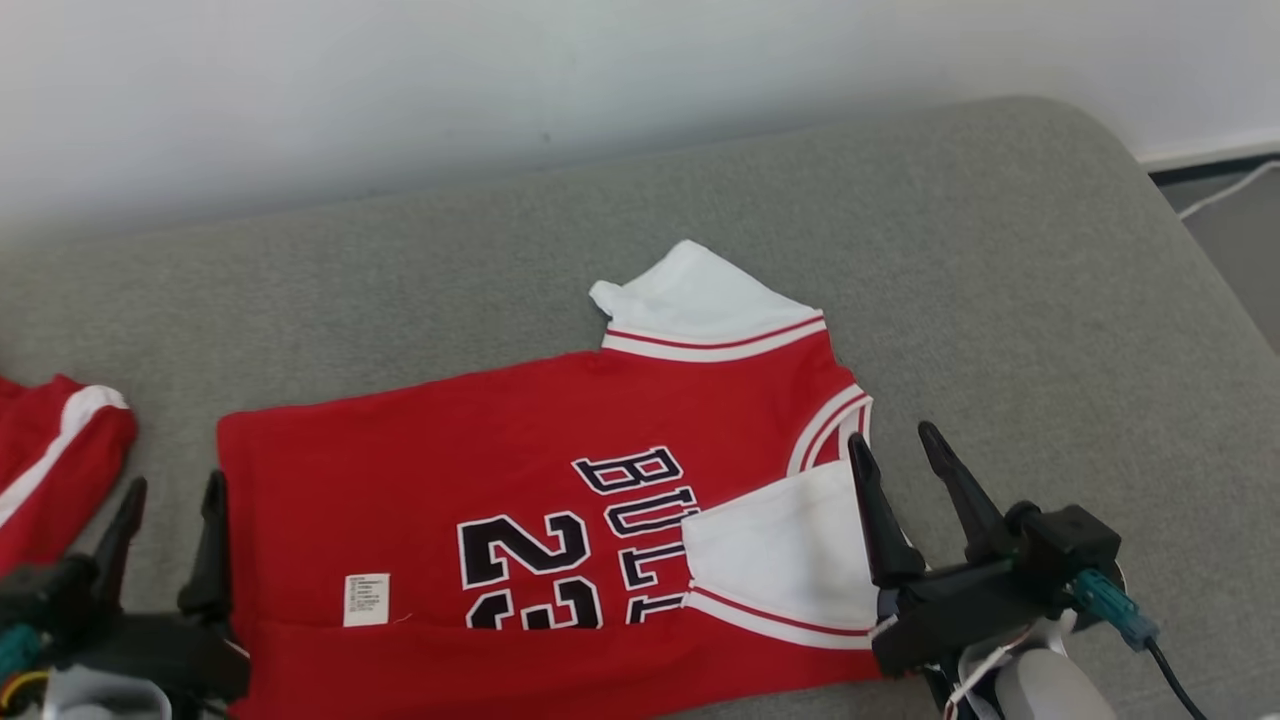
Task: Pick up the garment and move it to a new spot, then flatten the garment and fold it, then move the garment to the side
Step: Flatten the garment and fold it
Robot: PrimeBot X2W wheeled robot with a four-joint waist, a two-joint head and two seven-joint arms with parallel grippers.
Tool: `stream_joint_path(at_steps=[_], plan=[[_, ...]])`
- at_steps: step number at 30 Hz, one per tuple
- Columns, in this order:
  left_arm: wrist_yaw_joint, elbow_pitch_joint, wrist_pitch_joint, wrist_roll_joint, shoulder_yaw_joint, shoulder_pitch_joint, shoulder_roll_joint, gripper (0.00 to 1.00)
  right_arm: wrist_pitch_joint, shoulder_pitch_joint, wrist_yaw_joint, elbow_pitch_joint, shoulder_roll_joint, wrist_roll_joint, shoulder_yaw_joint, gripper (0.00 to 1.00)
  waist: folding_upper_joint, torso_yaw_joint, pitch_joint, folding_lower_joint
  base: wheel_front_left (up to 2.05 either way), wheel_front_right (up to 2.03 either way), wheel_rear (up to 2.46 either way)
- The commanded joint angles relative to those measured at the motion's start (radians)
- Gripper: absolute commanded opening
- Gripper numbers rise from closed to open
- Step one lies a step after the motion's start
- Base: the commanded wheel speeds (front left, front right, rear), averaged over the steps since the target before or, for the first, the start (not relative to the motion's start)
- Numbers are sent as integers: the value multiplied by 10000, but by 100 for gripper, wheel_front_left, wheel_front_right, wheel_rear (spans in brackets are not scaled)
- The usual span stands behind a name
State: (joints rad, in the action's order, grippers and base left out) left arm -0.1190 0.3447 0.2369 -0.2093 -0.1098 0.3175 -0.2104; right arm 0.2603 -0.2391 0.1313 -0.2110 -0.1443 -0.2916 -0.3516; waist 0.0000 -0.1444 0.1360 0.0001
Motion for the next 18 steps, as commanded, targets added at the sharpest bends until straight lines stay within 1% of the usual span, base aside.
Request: stream_joint_path(at_steps=[1,3,5,6,9,14,18], plan=[[-23,194,-130,-153,35,309,-221,100,59,-198,-10,-1,73,5,-76,100,0,-491,556,-1,0,0,0],[-73,504,-342,-449,66,707,-446,100,65,-388,-10,-22,151,15,-139,100,0,-651,787,-1,0,0,0],[-87,764,-556,-541,190,1085,-799,100,68,-581,-10,-1,229,43,-197,100,0,-805,1030,-1,0,0,0],[-87,902,-655,-790,190,1289,-858,100,54,-661,-10,39,272,58,-186,100,0,-854,1125,-1,0,0,0],[-96,1258,-1026,-1258,319,1812,-1300,100,55,-865,-10,123,384,101,-207,100,0,-1025,1446,-1,0,0,0],[-102,1746,-1470,-2010,870,2333,-1971,100,58,-1096,-10,155,550,154,-272,100,0,-1233,1787,-1,0,0,0],[-104,2049,-1526,-2520,1229,2505,-2270,100,59,-1185,-10,133,656,218,-300,100,0,-1315,1897,-1,0,0,0]])
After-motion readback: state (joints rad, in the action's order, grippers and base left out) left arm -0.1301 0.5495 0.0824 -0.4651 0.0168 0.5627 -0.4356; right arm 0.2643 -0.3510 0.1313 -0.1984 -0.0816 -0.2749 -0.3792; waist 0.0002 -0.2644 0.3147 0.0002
